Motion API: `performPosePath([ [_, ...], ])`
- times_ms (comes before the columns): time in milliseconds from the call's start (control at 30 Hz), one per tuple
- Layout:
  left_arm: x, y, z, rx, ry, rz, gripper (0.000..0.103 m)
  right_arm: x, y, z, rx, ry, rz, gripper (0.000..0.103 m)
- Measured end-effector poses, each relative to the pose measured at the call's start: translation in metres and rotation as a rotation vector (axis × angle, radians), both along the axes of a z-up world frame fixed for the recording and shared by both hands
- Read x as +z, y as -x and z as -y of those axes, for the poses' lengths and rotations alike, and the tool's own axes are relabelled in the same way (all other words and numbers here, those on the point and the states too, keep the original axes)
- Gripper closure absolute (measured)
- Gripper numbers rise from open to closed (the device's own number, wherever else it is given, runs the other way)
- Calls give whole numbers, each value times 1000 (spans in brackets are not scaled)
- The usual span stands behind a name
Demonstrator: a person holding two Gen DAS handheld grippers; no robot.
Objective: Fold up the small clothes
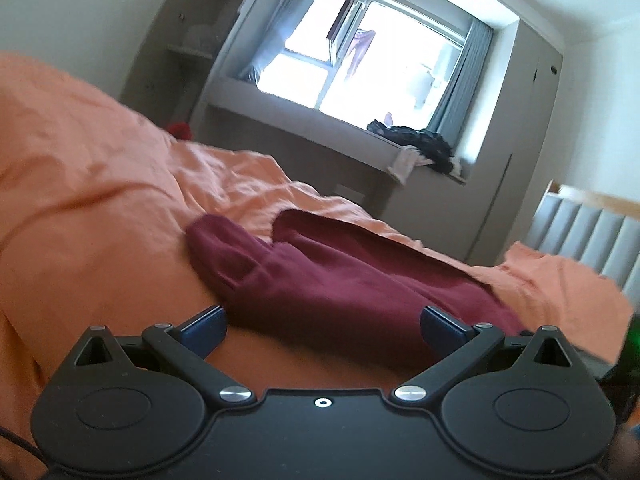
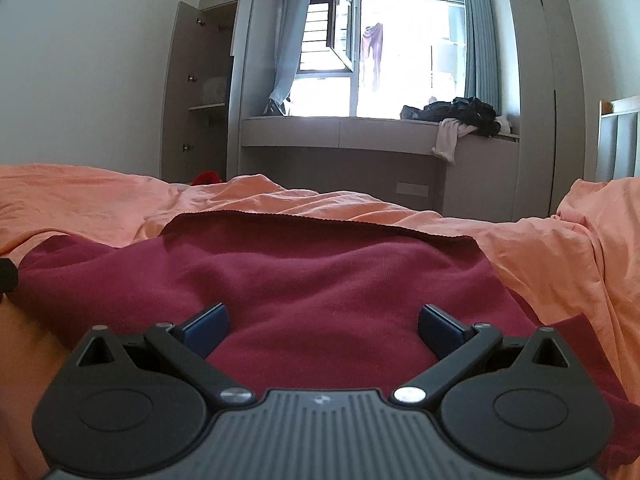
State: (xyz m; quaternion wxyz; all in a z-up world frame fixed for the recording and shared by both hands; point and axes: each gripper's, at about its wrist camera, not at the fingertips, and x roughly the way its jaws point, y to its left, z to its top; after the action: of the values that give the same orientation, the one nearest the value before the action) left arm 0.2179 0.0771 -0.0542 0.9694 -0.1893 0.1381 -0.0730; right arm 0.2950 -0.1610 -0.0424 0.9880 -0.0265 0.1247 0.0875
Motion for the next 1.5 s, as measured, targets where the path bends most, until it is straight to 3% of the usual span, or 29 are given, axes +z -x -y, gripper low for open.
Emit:
performPosePath([
  [333,-12,-18,2,-85,70,-51,1,-2,2,-3,-16,8,15,0],
  [433,-14,-23,-3,-98,125,-59,1,-3,4,-7,-31,35,24,0],
  [633,-13,-47,-7,-36,235,-97,1,-6,9,-17,-50,126,76,0],
  [900,-7,-68,0,60,231,-125,1,-5,18,-34,-85,257,138,0],
  [1067,-5,-76,3,123,242,-128,1,-5,15,-35,-87,265,128,0],
  [1267,-1,-80,10,149,203,-146,1,-8,17,-32,-96,251,133,0],
  [1367,0,-80,6,153,235,-140,1,-8,17,-33,-102,256,134,0],
  [1500,-1,-74,4,172,262,-92,16,-7,17,-32,-98,267,133,0],
])
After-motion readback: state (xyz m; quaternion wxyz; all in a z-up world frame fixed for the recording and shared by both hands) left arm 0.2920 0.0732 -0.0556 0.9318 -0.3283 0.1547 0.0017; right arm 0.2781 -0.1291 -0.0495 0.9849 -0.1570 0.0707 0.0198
